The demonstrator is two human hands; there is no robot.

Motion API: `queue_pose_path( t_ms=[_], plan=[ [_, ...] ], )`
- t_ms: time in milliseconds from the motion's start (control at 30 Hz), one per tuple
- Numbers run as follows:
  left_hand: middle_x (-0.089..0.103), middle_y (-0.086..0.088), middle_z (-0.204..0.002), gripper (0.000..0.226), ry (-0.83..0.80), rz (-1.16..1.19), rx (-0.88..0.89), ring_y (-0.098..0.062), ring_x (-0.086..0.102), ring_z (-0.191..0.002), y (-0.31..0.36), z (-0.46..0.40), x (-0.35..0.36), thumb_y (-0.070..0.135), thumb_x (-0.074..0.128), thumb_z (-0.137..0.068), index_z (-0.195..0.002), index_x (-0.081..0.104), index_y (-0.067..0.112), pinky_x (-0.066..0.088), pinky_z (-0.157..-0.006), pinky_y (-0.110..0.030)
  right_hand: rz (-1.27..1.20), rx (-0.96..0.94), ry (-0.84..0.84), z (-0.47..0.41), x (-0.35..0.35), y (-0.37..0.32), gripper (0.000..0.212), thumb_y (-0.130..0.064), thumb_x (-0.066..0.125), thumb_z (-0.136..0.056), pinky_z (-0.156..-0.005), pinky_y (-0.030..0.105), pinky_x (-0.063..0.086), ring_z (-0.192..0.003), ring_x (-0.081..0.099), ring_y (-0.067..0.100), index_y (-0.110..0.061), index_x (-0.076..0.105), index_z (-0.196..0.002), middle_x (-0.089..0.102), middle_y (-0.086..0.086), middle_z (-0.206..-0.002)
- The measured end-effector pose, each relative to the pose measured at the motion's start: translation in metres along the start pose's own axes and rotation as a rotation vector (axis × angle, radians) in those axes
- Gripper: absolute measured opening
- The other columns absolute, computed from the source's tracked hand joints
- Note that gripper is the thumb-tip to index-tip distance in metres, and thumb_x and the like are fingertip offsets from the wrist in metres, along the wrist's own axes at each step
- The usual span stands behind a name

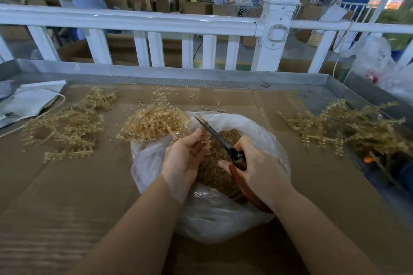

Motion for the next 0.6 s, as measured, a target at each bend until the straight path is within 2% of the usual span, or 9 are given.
queue_pose_path(
  t_ms=[133,367,467,600],
  plan=[
    [0.067,-0.009,-0.082,0.048,0.031,0.021,0.002,-0.012,0.068,-0.059,-0.0013,-0.0006,0.0017,-0.001,0.066,-0.081,-0.126,0.052,-0.007,0.055,-0.053,-0.021,0.006,-0.003,0.009,0.001,0.0005,0.0001,0.031,-0.047,0.064,-0.085,-0.057,0.006,0.039,-0.056,0.05,-0.01,-0.026,0.041,-0.088,0.044,-0.017,-0.059],
    [0.068,-0.011,-0.084,0.06,0.031,-0.004,0.021,-0.014,0.069,-0.062,-0.0016,-0.0011,0.0012,-0.002,0.07,-0.076,-0.13,0.046,-0.007,0.055,-0.053,-0.022,0.026,0.011,0.021,0.0022,0.002,-0.002,0.034,-0.049,0.064,-0.084,-0.06,0.006,0.039,-0.054,0.044,-0.008,-0.028,0.039,-0.09,0.043,-0.019,-0.064],
    [0.069,-0.012,-0.087,0.056,0.03,-0.02,0.024,-0.015,0.07,-0.066,-0.0021,-0.001,0.0011,-0.002,0.07,-0.076,-0.127,0.048,-0.007,0.056,-0.056,-0.023,0.047,0.035,0.014,0.0012,0.002,-0.0031,0.035,-0.053,0.062,-0.083,-0.053,0.01,0.036,-0.058,0.044,-0.009,-0.029,0.039,-0.092,0.045,-0.019,-0.066],
    [0.07,-0.01,-0.08,0.038,0.018,-0.022,0.019,-0.015,0.07,-0.065,-0.0019,-0.0014,0.0003,-0.004,0.069,-0.076,-0.111,0.053,0.0,0.057,-0.059,-0.024,0.043,0.04,-0.029,0.0001,0.0007,-0.0033,0.034,-0.055,0.059,-0.085,-0.052,0.012,0.031,-0.058,0.046,-0.004,-0.028,0.038,-0.092,0.047,-0.015,-0.066]
  ],
)
Point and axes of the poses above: each hand's wrist, its own z-axis away from the middle knuckle, its own x-axis out of the palm, y = z × x, the point moved 1 cm from there along -z, towards the middle knuckle
